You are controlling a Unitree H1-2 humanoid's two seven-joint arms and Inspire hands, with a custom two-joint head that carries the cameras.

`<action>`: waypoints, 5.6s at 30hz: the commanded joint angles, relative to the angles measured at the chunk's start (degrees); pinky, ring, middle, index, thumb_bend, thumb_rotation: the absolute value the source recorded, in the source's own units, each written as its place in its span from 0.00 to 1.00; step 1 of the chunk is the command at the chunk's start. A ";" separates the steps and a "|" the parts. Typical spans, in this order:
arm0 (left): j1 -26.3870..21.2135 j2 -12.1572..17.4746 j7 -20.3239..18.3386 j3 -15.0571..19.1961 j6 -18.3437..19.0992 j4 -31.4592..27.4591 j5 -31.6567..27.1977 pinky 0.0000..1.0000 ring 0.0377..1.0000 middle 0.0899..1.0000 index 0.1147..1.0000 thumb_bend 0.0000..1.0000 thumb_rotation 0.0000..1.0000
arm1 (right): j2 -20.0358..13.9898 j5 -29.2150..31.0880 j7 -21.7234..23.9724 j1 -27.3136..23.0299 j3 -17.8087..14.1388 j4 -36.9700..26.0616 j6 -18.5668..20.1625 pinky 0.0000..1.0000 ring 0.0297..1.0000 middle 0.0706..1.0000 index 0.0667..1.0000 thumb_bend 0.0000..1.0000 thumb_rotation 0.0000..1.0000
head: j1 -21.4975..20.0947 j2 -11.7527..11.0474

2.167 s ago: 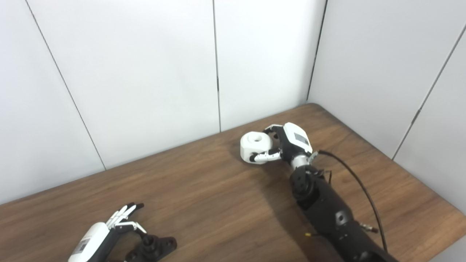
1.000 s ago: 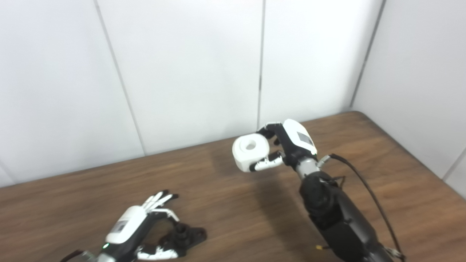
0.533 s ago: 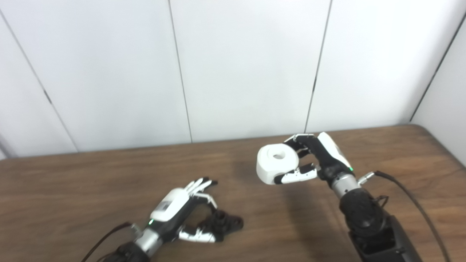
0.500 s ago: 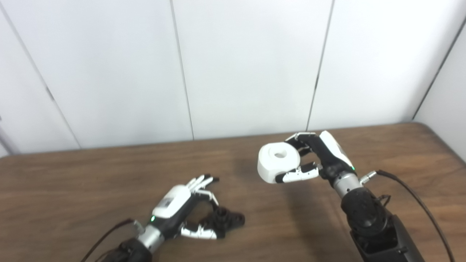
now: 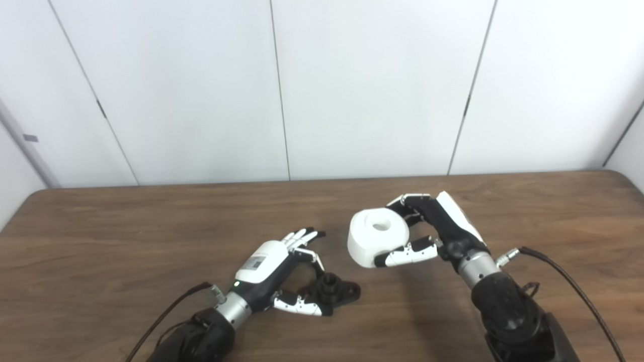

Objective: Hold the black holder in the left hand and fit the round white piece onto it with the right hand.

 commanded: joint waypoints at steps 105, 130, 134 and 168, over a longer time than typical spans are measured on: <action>4.32 -1.48 -6.68 -3.93 6.23 -0.34 2.53 1.00 1.00 0.96 0.41 0.52 0.06 | -2.17 -1.08 5.48 -4.46 5.86 2.60 -8.88 0.58 0.66 0.66 0.44 0.52 0.13 | 1.41 3.80; 3.43 -1.89 -6.99 -3.78 6.59 0.37 1.96 1.00 1.00 0.97 0.41 0.52 0.06 | -3.43 -0.64 9.06 -4.38 6.58 0.92 -8.51 0.59 0.66 0.66 0.44 0.52 0.13 | 2.09 4.37; 3.41 -1.90 -6.79 -3.70 6.22 0.58 1.82 1.00 1.00 0.97 0.41 0.52 0.06 | -3.75 -1.23 9.94 -4.35 7.23 0.35 -8.34 0.60 0.67 0.67 0.44 0.52 0.13 | 2.11 4.37; 4.27 -1.12 -7.58 -3.85 7.15 -1.55 1.80 1.00 1.00 0.97 0.41 0.52 0.06 | -2.74 -1.78 8.35 -5.48 7.23 3.63 -10.53 0.61 0.68 0.67 0.44 0.52 0.13 | 2.26 4.78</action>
